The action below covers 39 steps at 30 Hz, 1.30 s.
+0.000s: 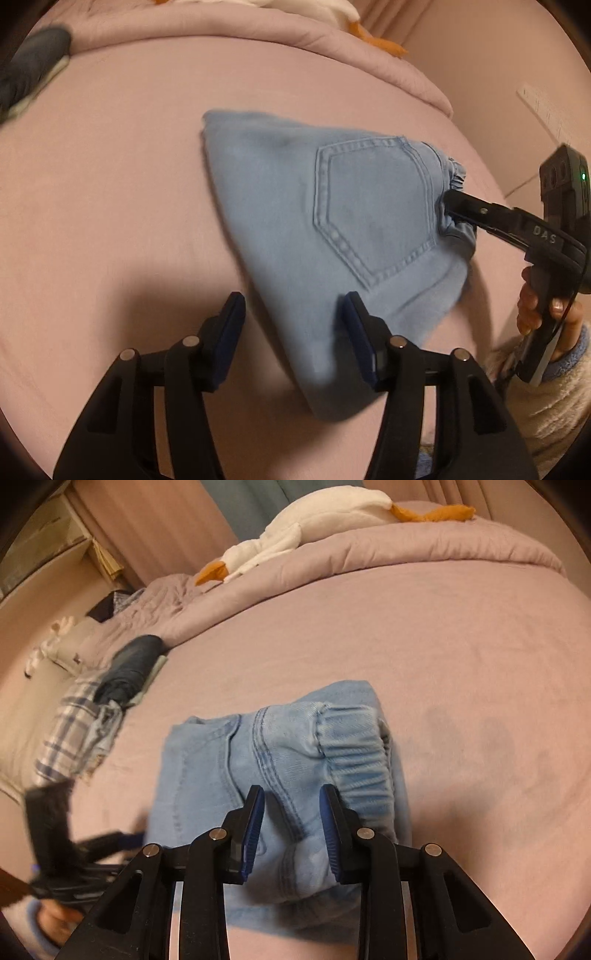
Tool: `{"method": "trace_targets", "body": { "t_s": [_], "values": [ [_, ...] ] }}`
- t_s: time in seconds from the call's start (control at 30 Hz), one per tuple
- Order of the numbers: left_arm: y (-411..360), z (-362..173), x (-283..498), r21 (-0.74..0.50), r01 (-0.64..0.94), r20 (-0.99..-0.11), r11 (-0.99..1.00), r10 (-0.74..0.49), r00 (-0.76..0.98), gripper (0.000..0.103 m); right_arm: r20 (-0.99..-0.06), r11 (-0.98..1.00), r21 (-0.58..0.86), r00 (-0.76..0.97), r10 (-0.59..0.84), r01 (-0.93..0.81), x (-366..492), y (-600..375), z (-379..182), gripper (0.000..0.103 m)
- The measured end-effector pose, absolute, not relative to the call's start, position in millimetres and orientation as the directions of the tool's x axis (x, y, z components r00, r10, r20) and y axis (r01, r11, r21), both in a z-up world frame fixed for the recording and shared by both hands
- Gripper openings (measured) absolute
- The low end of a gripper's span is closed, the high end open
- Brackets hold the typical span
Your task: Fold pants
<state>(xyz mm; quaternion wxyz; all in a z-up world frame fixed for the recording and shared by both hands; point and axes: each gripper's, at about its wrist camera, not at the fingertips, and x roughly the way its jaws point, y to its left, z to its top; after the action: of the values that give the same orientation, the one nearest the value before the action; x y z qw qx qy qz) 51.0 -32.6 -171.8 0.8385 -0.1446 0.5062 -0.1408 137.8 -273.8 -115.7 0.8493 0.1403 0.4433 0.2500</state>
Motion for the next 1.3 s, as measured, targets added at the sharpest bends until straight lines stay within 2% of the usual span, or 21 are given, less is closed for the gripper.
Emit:
{"method": "trace_targets", "body": {
  "t_s": [0.03,0.1,0.17,0.37,0.63,0.67,0.7,0.73,0.8,0.9,1.03,1.3],
  "values": [
    [-29.2,-169.3,47.4,-0.399,0.077,-0.804,0.914,-0.389,0.450,0.056,-0.663,0.820,0.488,0.483,0.572,-0.299,127.2,-271.0,-110.6,0.039],
    [-24.0,-164.3,42.9,-0.420,0.061,-0.792,0.905,-0.399,0.462,0.057,-0.622,0.800,0.528,0.512,0.592,-0.283,117.2,-293.5,-102.9,0.075],
    [-17.2,-163.5,42.8,-0.455,0.038,-0.778,0.890,-0.418,0.469,0.063,-0.624,0.811,0.527,0.533,0.571,-0.252,118.7,-303.2,-101.3,0.081],
    [-15.6,-168.3,59.7,-0.534,-0.023,-0.763,0.845,-0.471,0.443,0.068,-0.714,0.794,0.599,0.381,0.587,-0.103,142.5,-325.9,-147.7,0.081],
    [-25.7,-169.1,82.8,-0.535,-0.003,-0.764,0.845,-0.482,0.429,0.066,-0.655,0.702,0.695,0.265,0.708,-0.157,158.9,-304.6,-161.3,0.081],
    [-25.6,-169.6,82.8,-0.538,0.000,-0.762,0.843,-0.486,0.428,0.064,-0.642,0.687,0.708,0.255,0.723,-0.166,160.4,-300.2,-162.2,0.081],
    [-26.1,-170.0,83.4,-0.543,0.005,-0.757,0.840,-0.492,0.429,0.054,-0.644,0.688,0.704,0.253,0.722,-0.175,162.4,-293.4,-162.8,0.080],
    [-27.9,-170.8,86.4,-0.546,0.009,-0.757,0.838,-0.498,0.423,0.048,-0.651,0.698,0.691,0.258,0.714,-0.188,163.2,-288.0,-161.5,0.078],
    [-28.4,-171.3,88.6,-0.537,0.004,-0.764,0.844,-0.488,0.421,0.041,-0.660,0.711,0.667,0.266,0.702,-0.222,161.6,-277.8,-156.9,0.063],
    [-26.7,-167.6,86.8,-0.521,0.009,-0.767,0.853,-0.473,0.433,0.028,-0.668,0.733,0.624,0.302,0.680,-0.271,153.9,-269.1,-144.1,0.052],
    [-17.9,-157.3,86.3,-0.520,0.016,-0.753,0.854,-0.467,0.463,0.025,-0.636,0.727,0.590,0.353,0.686,-0.351,150.6,-257.5,-116.3,0.049],
    [32.8,-123.8,103.4,-0.443,-0.023,-0.731,0.896,-0.346,0.589,0.022,-0.569,0.699,0.552,0.408,0.714,-0.455,176.7,-200.9,-84.2,0.049]
  ]
}}
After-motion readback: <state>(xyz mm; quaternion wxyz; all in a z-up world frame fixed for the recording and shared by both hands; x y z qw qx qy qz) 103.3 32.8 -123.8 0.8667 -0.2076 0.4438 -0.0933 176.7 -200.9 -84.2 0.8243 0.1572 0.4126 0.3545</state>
